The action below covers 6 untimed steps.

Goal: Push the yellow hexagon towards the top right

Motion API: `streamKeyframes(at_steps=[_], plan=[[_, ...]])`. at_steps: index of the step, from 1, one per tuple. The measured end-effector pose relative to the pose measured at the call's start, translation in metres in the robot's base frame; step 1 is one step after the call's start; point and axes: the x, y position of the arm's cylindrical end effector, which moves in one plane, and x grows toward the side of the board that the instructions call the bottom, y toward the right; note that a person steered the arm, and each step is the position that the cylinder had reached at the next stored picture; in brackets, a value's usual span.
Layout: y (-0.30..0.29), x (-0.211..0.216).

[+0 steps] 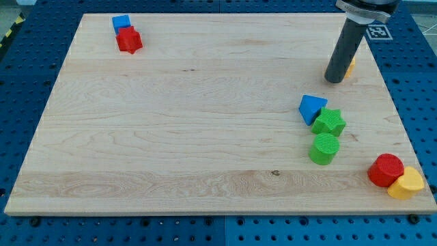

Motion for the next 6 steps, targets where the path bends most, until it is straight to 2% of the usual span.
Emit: streamKeyframes(at_steps=[2, 4, 6], plan=[[-0.008, 0.028], [0.071, 0.030], [0.040, -0.017]])
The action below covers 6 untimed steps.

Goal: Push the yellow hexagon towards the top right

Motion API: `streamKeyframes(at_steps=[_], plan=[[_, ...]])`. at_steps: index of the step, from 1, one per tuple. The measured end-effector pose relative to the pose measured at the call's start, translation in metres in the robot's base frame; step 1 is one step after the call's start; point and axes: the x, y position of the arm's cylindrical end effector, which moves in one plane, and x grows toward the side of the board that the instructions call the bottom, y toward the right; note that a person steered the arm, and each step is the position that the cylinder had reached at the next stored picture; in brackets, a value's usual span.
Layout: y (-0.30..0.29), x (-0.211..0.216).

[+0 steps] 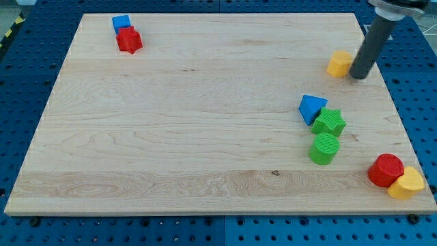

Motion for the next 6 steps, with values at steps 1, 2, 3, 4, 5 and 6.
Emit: streamKeyframes(at_steps=[1, 2, 3, 4, 5, 6], plan=[[-0.006, -0.033], [-0.008, -0.043], [-0.020, -0.028], [-0.036, -0.017], [-0.059, -0.016], [-0.060, 0.000]])
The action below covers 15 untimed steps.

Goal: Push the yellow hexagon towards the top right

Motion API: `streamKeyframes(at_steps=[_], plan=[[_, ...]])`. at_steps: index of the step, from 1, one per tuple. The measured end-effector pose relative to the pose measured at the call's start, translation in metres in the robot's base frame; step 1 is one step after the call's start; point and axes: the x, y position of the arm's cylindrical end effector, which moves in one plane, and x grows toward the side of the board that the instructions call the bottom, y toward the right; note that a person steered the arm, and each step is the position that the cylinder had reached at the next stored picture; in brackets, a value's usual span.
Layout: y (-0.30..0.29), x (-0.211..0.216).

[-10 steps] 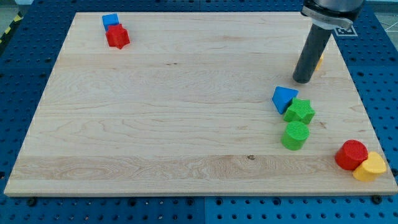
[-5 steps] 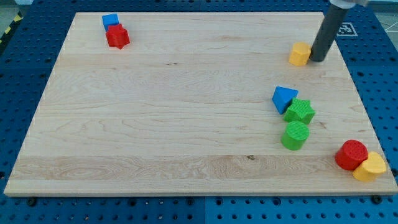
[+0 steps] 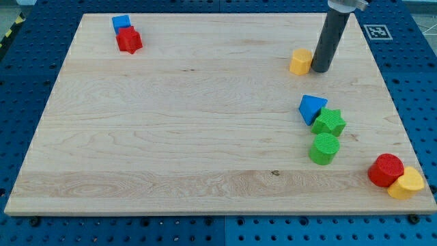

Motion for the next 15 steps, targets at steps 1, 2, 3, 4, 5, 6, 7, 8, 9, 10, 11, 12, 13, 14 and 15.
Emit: streamKeyframes(at_steps=[1, 2, 3, 4, 5, 6, 7, 8, 9, 10, 11, 12, 13, 14, 15], plan=[[0.000, 0.024], [-0.028, 0.022], [-0.055, -0.003], [-0.040, -0.015], [-0.032, -0.015], [-0.035, -0.015], [-0.023, -0.025], [-0.006, -0.038], [0.003, -0.048], [-0.011, -0.049], [-0.050, -0.050], [-0.060, -0.061], [-0.020, -0.061], [0.011, -0.063], [0.023, -0.064]])
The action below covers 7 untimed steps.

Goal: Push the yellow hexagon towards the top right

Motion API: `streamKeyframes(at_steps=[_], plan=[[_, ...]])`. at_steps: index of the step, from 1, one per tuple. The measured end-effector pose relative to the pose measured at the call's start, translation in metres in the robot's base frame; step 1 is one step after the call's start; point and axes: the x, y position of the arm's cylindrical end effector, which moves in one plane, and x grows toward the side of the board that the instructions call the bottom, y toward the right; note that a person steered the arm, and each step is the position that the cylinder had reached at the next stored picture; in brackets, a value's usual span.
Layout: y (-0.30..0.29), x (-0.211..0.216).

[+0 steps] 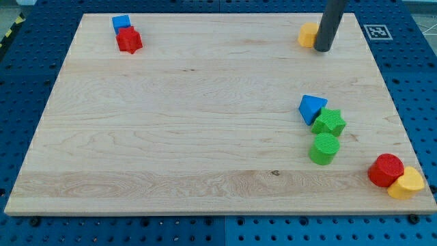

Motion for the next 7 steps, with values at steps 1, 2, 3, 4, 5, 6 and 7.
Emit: streamKeyframes(at_steps=[1, 2, 3, 4, 5, 6, 7], plan=[[0.026, -0.002], [-0.002, -0.003], [-0.053, -0.006], [-0.088, -0.022], [-0.078, -0.029], [-0.048, -0.029], [-0.024, -0.029]])
